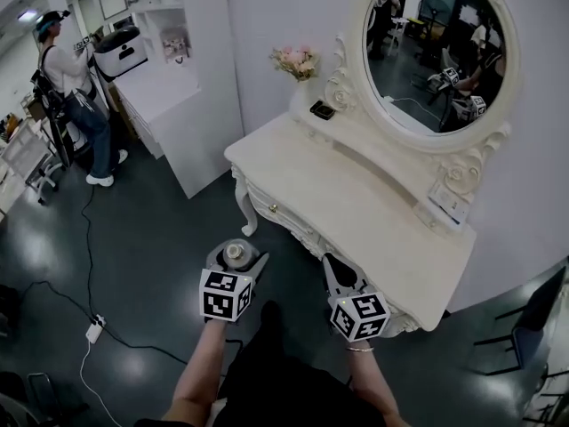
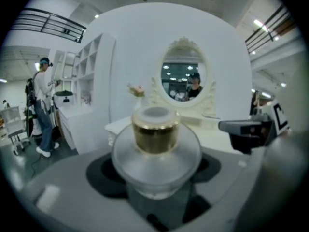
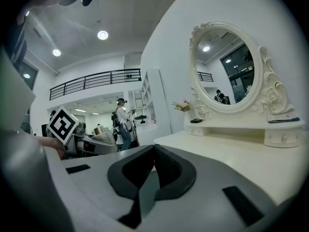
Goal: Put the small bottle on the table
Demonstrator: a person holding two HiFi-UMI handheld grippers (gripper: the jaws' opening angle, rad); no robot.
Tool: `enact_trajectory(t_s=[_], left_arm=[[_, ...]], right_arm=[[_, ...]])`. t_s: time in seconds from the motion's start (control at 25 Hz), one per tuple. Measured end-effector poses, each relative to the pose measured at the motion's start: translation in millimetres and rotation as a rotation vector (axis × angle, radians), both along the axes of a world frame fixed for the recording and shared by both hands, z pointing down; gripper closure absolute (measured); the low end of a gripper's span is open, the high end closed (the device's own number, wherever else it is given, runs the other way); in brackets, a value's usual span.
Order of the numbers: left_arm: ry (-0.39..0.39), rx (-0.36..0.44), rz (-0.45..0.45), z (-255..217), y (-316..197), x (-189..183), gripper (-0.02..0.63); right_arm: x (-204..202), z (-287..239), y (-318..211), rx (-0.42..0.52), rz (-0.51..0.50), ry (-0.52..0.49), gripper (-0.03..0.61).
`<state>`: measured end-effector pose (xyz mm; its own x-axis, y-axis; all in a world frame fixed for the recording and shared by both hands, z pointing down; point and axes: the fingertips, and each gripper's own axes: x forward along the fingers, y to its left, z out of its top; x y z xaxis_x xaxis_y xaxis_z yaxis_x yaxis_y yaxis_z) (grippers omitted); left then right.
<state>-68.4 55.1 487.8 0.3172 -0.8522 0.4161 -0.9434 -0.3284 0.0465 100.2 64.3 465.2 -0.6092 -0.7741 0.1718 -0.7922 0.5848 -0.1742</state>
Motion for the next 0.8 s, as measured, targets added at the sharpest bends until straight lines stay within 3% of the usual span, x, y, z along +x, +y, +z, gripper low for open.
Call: enact_trajectory(t_s=[0.8], left_arm=[[0.012, -0.002, 0.136, 0, -190, -39, 0.273]], right_arm=[[-71, -2, -175, -0.015, 0.057, 0.038, 0.574]])
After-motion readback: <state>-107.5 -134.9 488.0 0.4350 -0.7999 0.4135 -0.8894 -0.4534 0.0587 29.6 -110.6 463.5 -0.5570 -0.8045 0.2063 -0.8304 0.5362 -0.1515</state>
